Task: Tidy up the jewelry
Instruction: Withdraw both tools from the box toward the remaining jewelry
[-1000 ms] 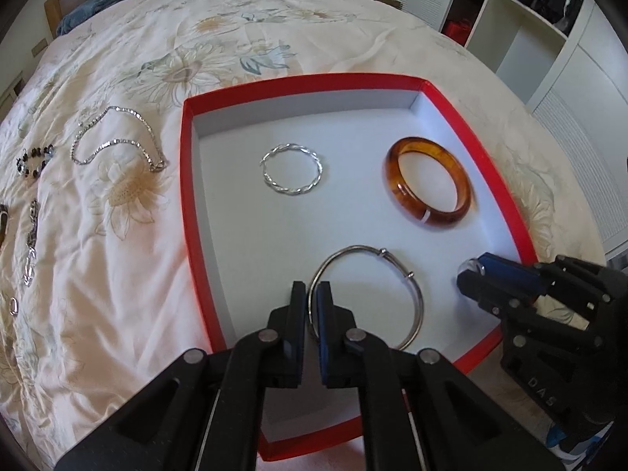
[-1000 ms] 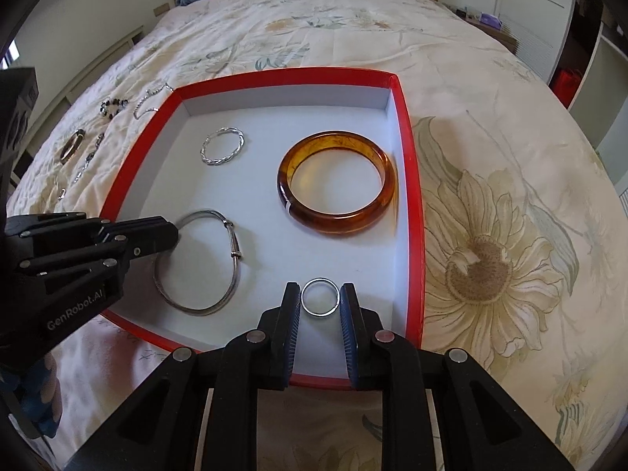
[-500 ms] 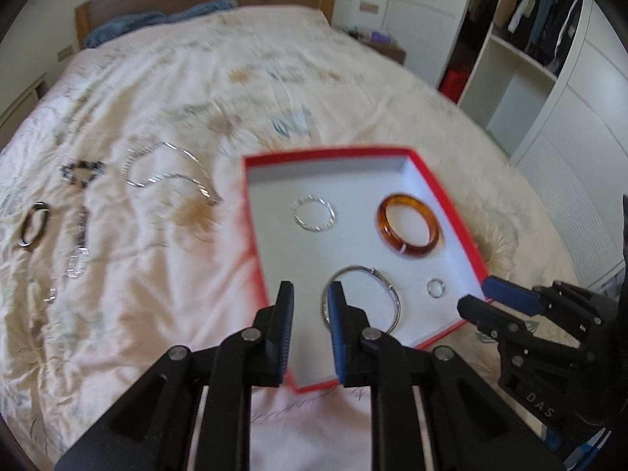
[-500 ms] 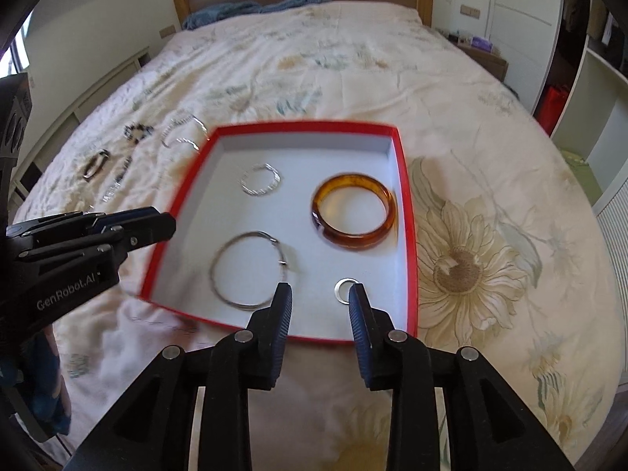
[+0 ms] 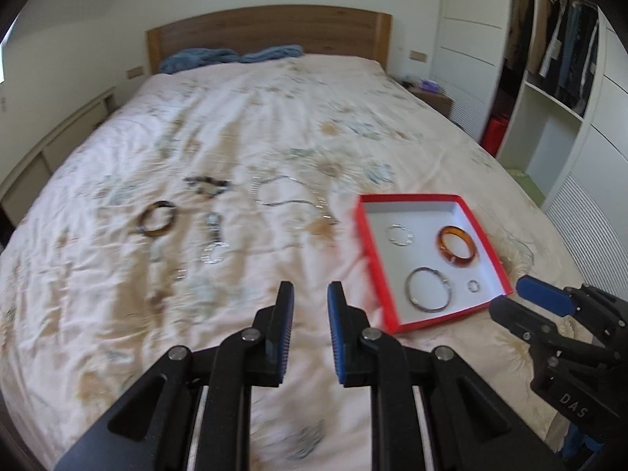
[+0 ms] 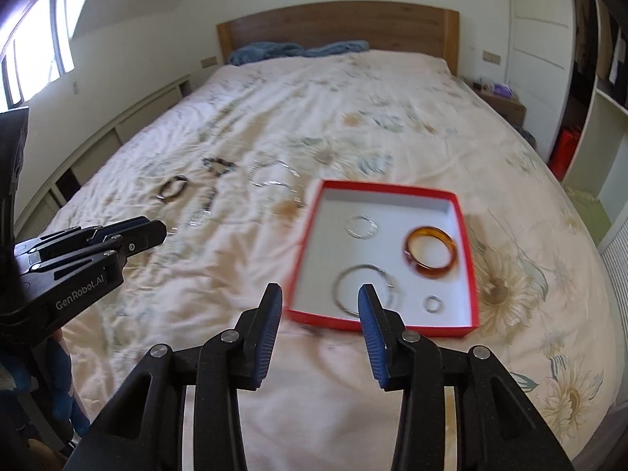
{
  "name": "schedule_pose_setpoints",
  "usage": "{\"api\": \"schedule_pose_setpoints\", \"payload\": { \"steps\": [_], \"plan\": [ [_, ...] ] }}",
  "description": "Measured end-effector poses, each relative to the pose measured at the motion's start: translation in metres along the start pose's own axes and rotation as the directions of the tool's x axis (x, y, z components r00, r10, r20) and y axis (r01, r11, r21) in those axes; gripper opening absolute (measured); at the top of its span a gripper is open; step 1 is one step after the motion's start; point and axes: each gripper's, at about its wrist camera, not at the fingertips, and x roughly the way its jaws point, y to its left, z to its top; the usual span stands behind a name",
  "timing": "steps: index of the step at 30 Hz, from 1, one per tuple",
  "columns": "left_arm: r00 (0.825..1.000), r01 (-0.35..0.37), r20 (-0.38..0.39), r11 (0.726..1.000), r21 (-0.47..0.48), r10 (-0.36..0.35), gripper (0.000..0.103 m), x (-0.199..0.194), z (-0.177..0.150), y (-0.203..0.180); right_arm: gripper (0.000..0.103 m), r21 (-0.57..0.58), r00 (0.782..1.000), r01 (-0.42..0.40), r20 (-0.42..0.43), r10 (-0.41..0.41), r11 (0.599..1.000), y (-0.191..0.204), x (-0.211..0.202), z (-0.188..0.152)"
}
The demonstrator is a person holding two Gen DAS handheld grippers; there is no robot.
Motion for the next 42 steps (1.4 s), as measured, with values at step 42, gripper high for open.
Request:
{"api": "schedule_pose_setpoints", "payload": {
  "steps": [42],
  "plan": [
    [0.995,-0.096,-0.047,0.973,-0.21,0.088,0.034,0.07,-0.044,0.179,0.044,-0.116,0.987,-0.132,-0.111,0.12,0.984,0.109,0.127,0.03]
  ]
}}
